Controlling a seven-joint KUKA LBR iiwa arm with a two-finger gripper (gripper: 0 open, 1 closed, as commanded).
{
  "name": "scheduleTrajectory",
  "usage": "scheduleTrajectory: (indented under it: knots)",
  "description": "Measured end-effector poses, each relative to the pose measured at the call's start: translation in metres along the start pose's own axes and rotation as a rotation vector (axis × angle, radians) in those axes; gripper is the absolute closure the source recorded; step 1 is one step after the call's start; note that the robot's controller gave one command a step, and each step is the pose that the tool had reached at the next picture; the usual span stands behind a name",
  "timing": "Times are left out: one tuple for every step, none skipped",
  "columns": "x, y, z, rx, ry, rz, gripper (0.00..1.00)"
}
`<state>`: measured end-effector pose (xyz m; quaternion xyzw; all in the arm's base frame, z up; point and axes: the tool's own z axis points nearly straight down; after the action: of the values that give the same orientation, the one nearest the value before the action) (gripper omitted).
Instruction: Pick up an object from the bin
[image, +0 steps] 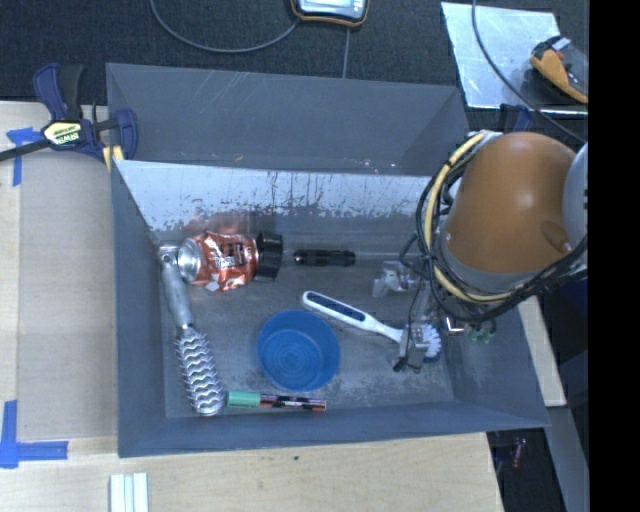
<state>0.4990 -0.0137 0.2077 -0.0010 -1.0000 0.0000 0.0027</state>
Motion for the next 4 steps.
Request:
scheduleTrajectory:
  knots:
    - [-0.002,0.000,-0.005,0.000,-0.009,-0.001,0.00]
    - [-0.046,0.145,0.140,-0.004,-0.009,-0.075,0.00]
    - [-0.055,0.081,0.136,0.004,-0.018,-0.155,0.00]
    - [-0.041,0.104,0.136,-0.003,-0.014,-0.364,0.00]
